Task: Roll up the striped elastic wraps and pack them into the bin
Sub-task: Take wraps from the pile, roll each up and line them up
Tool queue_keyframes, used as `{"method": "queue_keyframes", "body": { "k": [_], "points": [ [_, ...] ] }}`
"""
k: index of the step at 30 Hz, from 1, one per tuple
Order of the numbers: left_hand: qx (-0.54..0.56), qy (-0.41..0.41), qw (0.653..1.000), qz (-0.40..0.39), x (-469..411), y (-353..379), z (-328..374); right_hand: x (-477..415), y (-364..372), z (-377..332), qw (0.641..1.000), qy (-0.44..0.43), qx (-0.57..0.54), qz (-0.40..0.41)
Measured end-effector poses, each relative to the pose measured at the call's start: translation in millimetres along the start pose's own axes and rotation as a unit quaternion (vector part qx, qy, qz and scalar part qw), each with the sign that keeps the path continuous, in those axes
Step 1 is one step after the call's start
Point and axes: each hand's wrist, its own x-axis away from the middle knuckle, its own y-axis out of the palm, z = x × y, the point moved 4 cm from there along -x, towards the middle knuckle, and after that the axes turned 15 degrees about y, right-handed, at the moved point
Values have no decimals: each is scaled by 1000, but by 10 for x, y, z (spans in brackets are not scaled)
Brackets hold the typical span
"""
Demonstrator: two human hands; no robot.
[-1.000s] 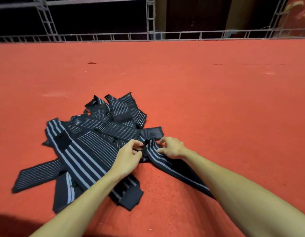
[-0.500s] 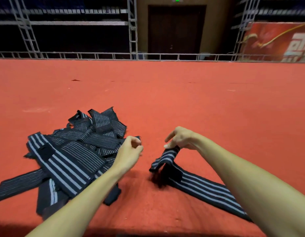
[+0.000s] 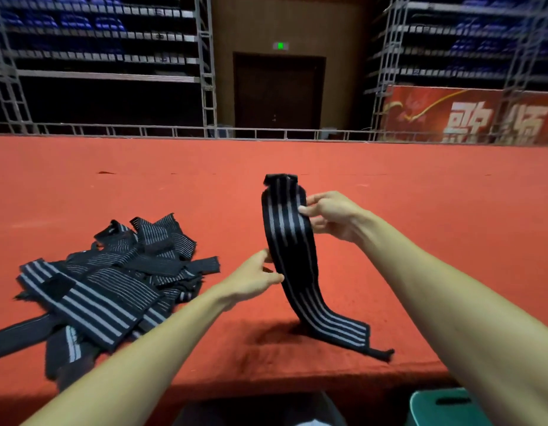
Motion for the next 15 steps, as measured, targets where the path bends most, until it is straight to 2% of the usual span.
{"method": "queue_keyframes", "body": {
  "k": [2, 4, 7, 11, 15],
  "points": [
    [22, 44, 997, 60, -12, -20, 195, 109, -20, -121, 997, -37, -62, 27],
    [72, 69, 992, 82, -15, -60, 350, 175, -41, -214, 991, -61, -109, 55],
    [166, 80, 982, 40, 2, -124, 565, 255, -73, -356, 980, -88, -156, 83],
    [306, 70, 949, -22, 20, -233, 819, 239, -109, -465, 977, -102, -168, 83],
    [349, 47, 933, -70, 12, -242, 767, 83, -106, -397, 976, -109, -167, 90]
  ]
}}
